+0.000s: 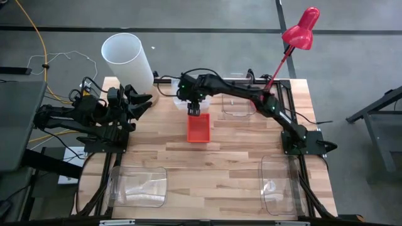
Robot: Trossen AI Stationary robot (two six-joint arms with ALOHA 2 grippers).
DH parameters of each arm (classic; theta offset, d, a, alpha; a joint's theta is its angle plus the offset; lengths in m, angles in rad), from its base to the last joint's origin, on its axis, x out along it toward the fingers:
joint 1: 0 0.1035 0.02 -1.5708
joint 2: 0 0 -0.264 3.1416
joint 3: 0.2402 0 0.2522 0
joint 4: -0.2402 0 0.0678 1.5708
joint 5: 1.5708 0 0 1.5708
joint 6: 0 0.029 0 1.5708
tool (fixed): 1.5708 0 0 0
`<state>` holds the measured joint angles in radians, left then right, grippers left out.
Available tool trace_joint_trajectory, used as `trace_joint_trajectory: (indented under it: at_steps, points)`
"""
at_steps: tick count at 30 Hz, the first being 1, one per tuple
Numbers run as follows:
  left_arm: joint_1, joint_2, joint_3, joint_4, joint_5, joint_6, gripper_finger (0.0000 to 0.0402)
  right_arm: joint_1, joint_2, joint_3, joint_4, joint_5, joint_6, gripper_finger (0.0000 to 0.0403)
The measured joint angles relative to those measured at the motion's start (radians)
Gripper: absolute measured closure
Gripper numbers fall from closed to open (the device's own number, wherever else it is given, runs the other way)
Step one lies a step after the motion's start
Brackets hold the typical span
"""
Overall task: Stack baskets by color
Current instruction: Stack the bottom white bin on the top white bin
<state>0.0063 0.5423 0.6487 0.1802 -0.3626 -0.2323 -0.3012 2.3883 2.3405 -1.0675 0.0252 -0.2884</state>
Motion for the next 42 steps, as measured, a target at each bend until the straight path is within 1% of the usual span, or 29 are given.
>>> trace_joint_trajectory:
  at_steps: [2, 5, 9, 12, 17, 21, 24, 30, 33, 36, 37, 42]
  points:
    - [0.0, 0.0, 0.0, 0.0, 0.0, 0.0, 0.0252, 0.0, 0.014, 0.0, 0.003, 0.008, -0.004, 0.0198]
    - [0.0, 0.0, 0.0, 0.0, 0.0, 0.0, 0.0252, 0.001, 0.024, 0.0, 0.013, 0.054, -0.004, 0.0198]
    - [0.0, 0.0, 0.0, 0.0, 0.0, 0.0, 0.0252, 0.001, 0.029, 0.0, 0.015, 0.061, -0.004, 0.0204]
    - [0.0, 0.0, 0.0, 0.0, 0.0, 0.0, 0.0252, 0.001, 0.029, 0.0, 0.003, 0.057, -0.005, 0.0226]
    - [0.0, 0.0, 0.0, 0.0, 0.0, 0.0, 0.0252, 0.001, 0.032, 0.0, 0.011, 0.054, -0.006, 0.028]
    - [0.0, 0.0, 0.0, 0.0, 0.0, 0.0, 0.0252, 0.001, 0.036, 0.0, 0.005, 0.054, -0.001, 0.0312]
    - [0.0, 0.0, 0.0, 0.0, 0.0, 0.0, 0.0252, 0.001, 0.041, 0.0, -0.001, 0.054, 0.0, 0.0322]
    - [0.0, 0.0, 0.0, 0.0, 0.0, 0.0, 0.0252, 0.001, 0.054, 0.002, -0.04, 0.058, 0.0, 0.0328]
    - [0.0, 0.0, 0.0, 0.0, 0.0, 0.0, 0.0252, 0.001, 0.058, 0.003, -0.043, 0.069, 0.002, 0.0348]
    - [0.0, 0.0, 0.0, 0.0, 0.0, 0.0, 0.0252, 0.002, 0.057, 0.003, -0.04, 0.077, 0.014, 0.0387]
    - [0.0, 0.0, 0.0, 0.0, 0.0, 0.0, 0.0252, 0.002, 0.056, 0.003, -0.04, 0.074, 0.015, 0.0394]
    - [0.0, 0.0, 0.0, 0.0, 0.0, 0.0, 0.0252, 0.0, 0.042, 0.002, -0.032, 0.079, 0.014, 0.0398]
